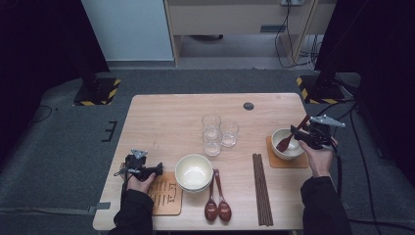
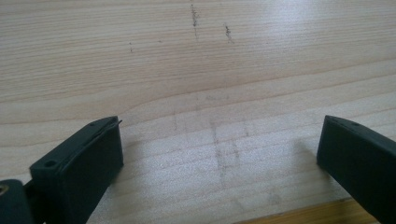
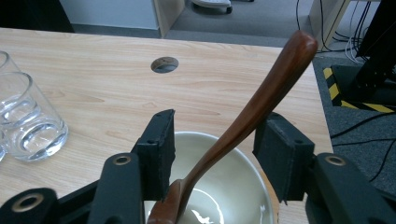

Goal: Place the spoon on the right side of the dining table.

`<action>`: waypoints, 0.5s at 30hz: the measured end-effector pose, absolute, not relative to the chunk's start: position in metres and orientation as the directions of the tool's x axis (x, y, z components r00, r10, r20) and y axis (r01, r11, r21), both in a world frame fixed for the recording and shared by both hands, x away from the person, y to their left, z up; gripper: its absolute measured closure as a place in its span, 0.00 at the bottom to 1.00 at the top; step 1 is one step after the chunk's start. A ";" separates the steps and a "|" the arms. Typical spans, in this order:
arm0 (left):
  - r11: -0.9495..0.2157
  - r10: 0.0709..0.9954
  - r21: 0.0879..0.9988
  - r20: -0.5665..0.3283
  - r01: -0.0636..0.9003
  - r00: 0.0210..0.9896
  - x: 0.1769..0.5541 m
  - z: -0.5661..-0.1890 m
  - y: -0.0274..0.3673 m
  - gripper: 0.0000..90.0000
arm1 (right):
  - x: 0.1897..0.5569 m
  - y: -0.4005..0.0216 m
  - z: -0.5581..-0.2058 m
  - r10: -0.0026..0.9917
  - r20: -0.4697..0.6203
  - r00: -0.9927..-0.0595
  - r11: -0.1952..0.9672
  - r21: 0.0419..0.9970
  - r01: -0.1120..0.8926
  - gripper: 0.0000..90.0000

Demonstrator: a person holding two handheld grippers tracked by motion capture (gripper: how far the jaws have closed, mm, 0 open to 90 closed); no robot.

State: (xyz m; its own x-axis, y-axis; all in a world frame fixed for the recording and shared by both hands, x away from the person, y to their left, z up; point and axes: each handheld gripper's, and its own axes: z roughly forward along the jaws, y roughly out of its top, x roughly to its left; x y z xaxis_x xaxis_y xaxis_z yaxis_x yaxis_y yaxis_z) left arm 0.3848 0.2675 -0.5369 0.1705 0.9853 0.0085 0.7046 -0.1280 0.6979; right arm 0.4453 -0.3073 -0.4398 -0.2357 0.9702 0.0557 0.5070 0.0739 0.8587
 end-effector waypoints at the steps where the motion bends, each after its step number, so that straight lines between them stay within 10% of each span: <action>1: -0.128 0.985 0.698 0.009 0.705 0.171 0.385 -0.537 0.268 0.00 | 0.445 -0.308 -0.440 0.970 0.057 -0.235 0.073 0.858 0.509 0.51; 15: -0.128 0.985 0.698 0.008 0.705 0.170 0.385 -0.537 0.268 0.00 | 0.442 -0.316 -0.448 0.972 0.060 -0.228 0.070 0.849 0.524 0.37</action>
State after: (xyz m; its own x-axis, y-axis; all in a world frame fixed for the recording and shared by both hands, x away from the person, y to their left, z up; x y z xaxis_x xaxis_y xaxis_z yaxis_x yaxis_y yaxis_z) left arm 0.3848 0.2675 -0.5370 0.1703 0.9853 0.0084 0.7047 -0.1278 0.6980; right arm 0.4424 -0.3157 -0.4481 -0.2278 0.9719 0.0601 0.5239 0.0703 0.8489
